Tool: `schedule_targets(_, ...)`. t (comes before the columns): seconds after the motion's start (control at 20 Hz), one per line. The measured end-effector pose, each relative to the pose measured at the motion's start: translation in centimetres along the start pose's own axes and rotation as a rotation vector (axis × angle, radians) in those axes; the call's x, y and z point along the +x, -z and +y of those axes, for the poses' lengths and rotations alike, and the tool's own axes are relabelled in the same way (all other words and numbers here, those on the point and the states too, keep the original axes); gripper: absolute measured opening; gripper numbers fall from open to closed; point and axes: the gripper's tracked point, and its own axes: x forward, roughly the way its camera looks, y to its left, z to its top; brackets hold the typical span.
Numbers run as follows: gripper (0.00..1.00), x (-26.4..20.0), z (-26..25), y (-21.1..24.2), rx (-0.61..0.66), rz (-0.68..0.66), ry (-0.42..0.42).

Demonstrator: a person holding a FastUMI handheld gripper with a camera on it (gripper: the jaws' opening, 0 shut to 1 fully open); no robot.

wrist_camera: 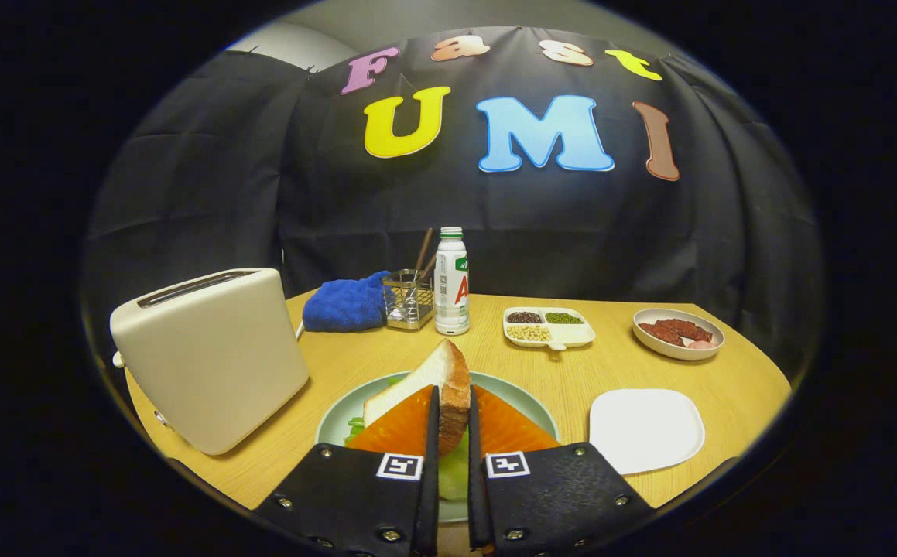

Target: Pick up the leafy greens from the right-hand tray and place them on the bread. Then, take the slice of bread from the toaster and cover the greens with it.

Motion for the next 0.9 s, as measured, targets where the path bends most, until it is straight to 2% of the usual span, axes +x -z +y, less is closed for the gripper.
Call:
schedule_targets(0.2, 0.16, 0.3, -0.5, 0.6, 0.007, 0.019, 0.009)
schedule_targets(0.4, 0.16, 0.4, -1.2, 1.1, -0.044, 0.037, 0.042)
schedule_targets(0.45, 0.24, 0.2, -1.3, 1.1, -0.06, 0.039, 0.049)
schedule_targets(0.55, 0.3, 0.5, -1.5, 1.3, -0.062, 0.037, 0.051)
schedule_targets(0.7, 0.3, 0.4, -1.8, 1.3, -0.019, 0.034, 0.055)
schedule_targets(0.8, 0.39, 0.5, -2.3, 1.9, -0.04, 0.057, 0.064)
schedule_targets(0.9, 0.39, 0.4, -1.9, 2.5, -0.048, 0.076, 0.056)
